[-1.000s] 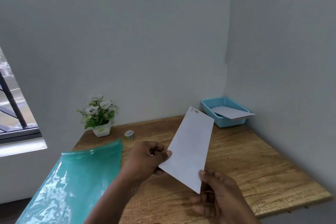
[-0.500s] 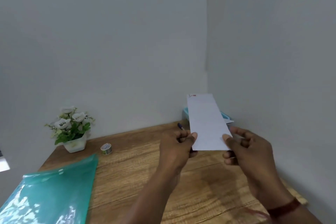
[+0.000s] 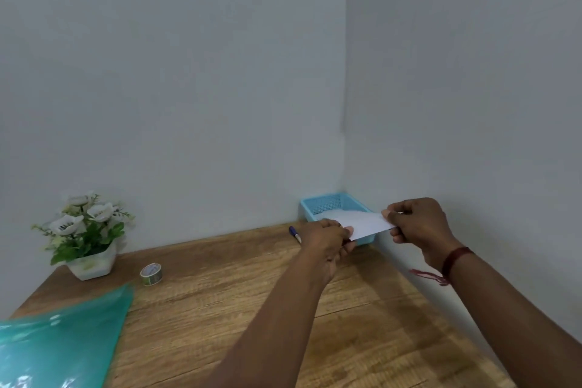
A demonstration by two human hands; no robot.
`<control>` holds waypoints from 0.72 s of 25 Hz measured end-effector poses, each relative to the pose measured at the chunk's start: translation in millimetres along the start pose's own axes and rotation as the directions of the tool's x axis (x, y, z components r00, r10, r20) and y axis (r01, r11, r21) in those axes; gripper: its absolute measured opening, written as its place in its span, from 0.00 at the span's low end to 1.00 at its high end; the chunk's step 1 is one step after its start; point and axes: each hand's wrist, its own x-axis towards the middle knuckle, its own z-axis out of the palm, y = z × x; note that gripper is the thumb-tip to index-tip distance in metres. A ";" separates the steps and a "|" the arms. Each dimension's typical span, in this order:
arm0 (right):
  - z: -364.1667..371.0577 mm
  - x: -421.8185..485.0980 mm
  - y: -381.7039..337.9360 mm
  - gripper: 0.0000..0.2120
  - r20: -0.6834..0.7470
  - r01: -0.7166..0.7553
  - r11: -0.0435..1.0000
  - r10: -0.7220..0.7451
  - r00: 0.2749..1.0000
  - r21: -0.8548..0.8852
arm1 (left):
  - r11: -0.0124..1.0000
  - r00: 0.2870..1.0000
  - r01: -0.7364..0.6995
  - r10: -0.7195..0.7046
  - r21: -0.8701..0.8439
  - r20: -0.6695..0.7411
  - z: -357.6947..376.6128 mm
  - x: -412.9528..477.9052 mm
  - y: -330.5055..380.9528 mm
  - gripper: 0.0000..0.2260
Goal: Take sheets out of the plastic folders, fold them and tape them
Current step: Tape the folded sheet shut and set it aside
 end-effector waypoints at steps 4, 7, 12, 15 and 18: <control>7.9 26.4 2.1 0.09 0.047 0.002 0.991 0.005 0.999 -0.135 | 0.999 0.997 0.026 -0.023 0.040 -0.073 4.3 27.1 -5.5 0.09; 13.3 39.2 3.2 0.07 0.076 -0.013 0.979 0.029 0.997 -0.205 | 0.998 0.994 0.015 -0.008 0.060 -0.111 4.3 41.3 -7.6 0.09; 20.0 51.7 8.6 0.08 0.078 -0.001 0.962 0.023 0.997 -0.275 | 0.993 0.990 -0.010 0.027 0.117 -0.138 4.8 57.3 -8.8 0.15; 25.3 58.4 11.8 0.09 0.059 0.006 0.952 0.013 0.998 -0.306 | 0.992 0.987 0.021 0.000 0.128 -0.162 5.6 65.0 -9.8 0.10; 31.8 64.6 18.9 0.06 -0.007 0.026 0.949 -0.030 1.000 -0.313 | 0.979 0.979 -0.010 0.051 0.201 -0.198 5.7 74.9 -12.4 0.10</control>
